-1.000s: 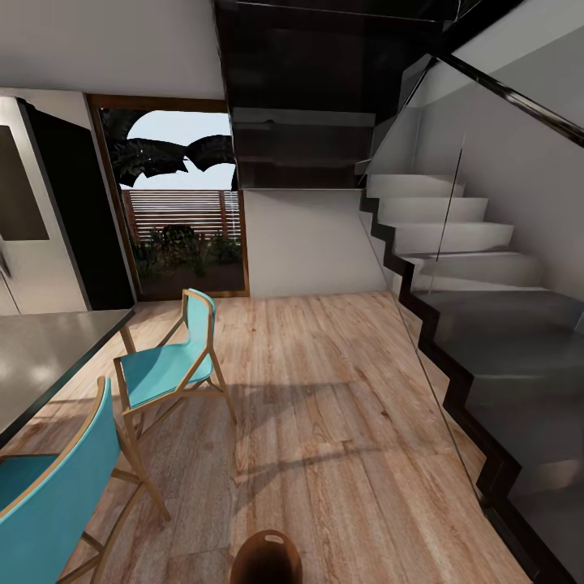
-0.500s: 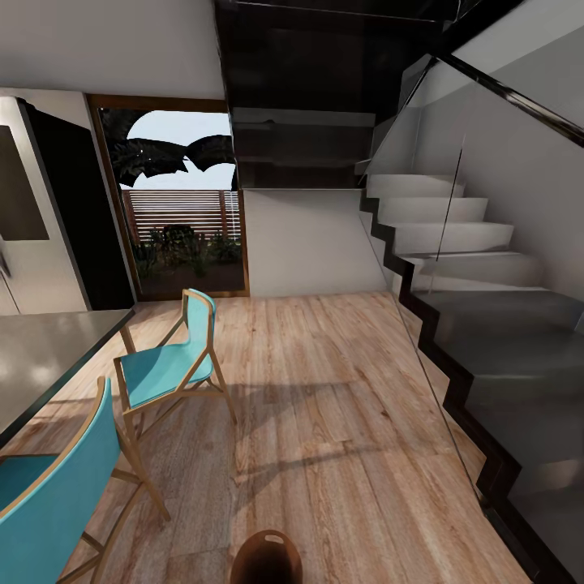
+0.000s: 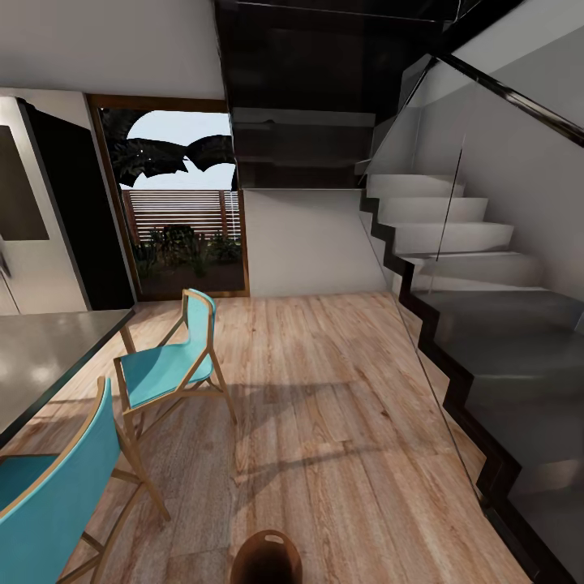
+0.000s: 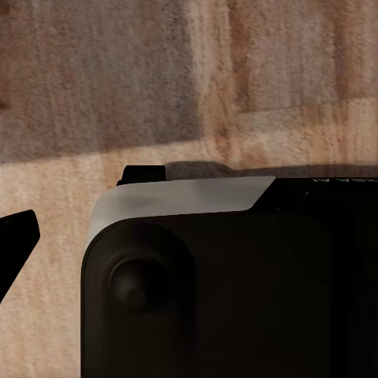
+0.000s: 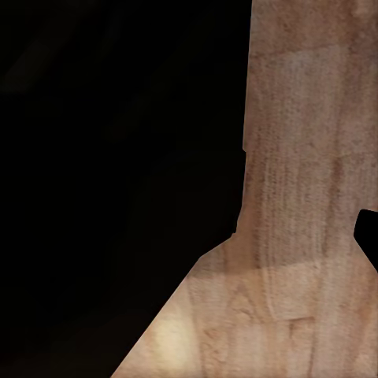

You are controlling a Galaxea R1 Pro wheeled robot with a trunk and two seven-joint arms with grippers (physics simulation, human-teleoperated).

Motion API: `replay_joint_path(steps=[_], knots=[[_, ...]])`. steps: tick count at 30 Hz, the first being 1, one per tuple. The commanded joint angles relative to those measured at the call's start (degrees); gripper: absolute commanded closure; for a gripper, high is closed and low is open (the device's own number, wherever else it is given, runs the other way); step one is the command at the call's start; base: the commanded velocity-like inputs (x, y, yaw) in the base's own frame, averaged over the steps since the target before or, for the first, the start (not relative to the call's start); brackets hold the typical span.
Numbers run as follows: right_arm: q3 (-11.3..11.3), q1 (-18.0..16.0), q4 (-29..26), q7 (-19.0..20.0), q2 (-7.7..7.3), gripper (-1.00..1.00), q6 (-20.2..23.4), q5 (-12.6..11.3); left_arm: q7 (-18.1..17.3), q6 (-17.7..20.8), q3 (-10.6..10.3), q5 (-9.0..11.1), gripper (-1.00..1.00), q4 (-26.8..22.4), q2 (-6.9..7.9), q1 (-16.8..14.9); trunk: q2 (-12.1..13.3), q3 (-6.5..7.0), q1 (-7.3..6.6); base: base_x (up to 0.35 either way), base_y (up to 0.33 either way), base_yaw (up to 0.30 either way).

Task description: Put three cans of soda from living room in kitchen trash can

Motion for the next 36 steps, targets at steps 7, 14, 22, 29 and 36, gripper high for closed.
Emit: replay_joint_path(steps=[7,14,22,29,36], knots=[[0.0,0.0,0.0,0.0,0.0,-1.0,0.0,0.0,0.0,0.0,0.0,0.0,-1.0,0.0,0.0,0.0,0.0,0.0,0.0,0.0,0.0,0.0],[0.0,0.0,0.0,0.0,0.0,-1.0,0.0,0.0,0.0,0.0,0.0,0.0,-1.0,0.0,0.0,0.0,0.0,0.0,0.0,0.0,0.0,0.0],[0.0,0.0,0.0,0.0,0.0,-1.0,0.0,0.0,0.0,0.0,0.0,0.0,-1.0,0.0,0.0,0.0,0.0,0.0,0.0,0.0,0.0,0.0],[0.0,0.0,0.0,0.0,0.0,-1.0,0.0,0.0,0.0,0.0,0.0,0.0,-1.0,0.0,0.0,0.0,0.0,0.0,0.0,0.0,0.0,0.0],[0.0,0.0,0.0,0.0,0.0,-1.0,0.0,0.0,0.0,0.0,0.0,0.0,-1.0,0.0,0.0,0.0,0.0,0.0,0.0,0.0,0.0,0.0]])
